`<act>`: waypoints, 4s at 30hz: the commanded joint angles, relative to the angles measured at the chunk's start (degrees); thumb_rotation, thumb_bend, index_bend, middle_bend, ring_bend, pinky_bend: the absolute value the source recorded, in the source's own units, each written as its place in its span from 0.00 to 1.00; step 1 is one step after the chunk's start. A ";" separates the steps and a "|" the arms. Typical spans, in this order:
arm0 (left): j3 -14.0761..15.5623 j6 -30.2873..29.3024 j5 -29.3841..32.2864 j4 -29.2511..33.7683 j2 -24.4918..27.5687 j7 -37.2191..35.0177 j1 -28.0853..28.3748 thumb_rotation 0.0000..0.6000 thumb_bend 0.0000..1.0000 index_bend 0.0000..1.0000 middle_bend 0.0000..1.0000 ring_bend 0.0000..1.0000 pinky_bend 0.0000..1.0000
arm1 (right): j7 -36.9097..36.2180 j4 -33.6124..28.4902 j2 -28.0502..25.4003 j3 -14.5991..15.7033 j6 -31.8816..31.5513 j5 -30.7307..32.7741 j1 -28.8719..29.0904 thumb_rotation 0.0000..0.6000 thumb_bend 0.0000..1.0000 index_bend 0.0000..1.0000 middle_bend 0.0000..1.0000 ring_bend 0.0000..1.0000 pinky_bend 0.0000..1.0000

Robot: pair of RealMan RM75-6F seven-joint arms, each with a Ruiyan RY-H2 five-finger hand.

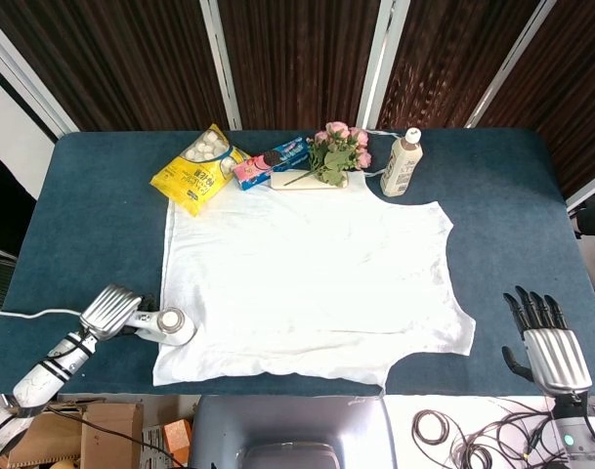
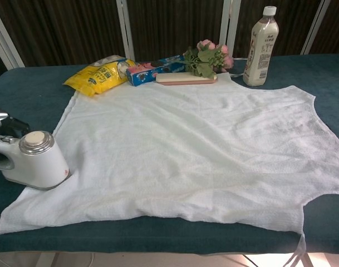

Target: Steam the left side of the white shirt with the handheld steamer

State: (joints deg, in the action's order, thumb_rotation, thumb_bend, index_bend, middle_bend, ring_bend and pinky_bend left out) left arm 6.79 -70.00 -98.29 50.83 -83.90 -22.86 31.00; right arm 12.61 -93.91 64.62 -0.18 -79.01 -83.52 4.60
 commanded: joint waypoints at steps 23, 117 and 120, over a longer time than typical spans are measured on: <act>-13.97 5.54 14.35 17.56 -2.25 -0.30 7.11 1.00 0.53 0.98 0.94 0.92 0.86 | 0.54 -0.14 0.06 -0.09 1.57 0.67 0.72 1.00 0.31 0.00 0.00 0.00 0.02; -24.32 8.85 45.79 8.58 -23.84 50.39 12.68 1.00 0.52 0.98 0.94 0.92 0.86 | -5.46 -0.16 -2.54 0.10 -1.44 -2.06 -0.77 1.00 0.31 0.00 0.00 0.00 0.03; -25.75 9.80 46.67 4.99 -24.45 49.75 13.41 1.00 0.52 0.98 0.94 0.92 0.86 | -5.35 -0.23 -2.51 0.04 -1.38 -1.94 -0.75 1.00 0.31 0.00 0.00 0.00 0.03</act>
State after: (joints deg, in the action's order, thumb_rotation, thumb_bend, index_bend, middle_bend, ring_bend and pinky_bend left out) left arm -17.63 -61.16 -52.54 58.08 -107.60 27.68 43.65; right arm 7.26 -94.15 62.10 -0.14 -80.39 -85.46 3.85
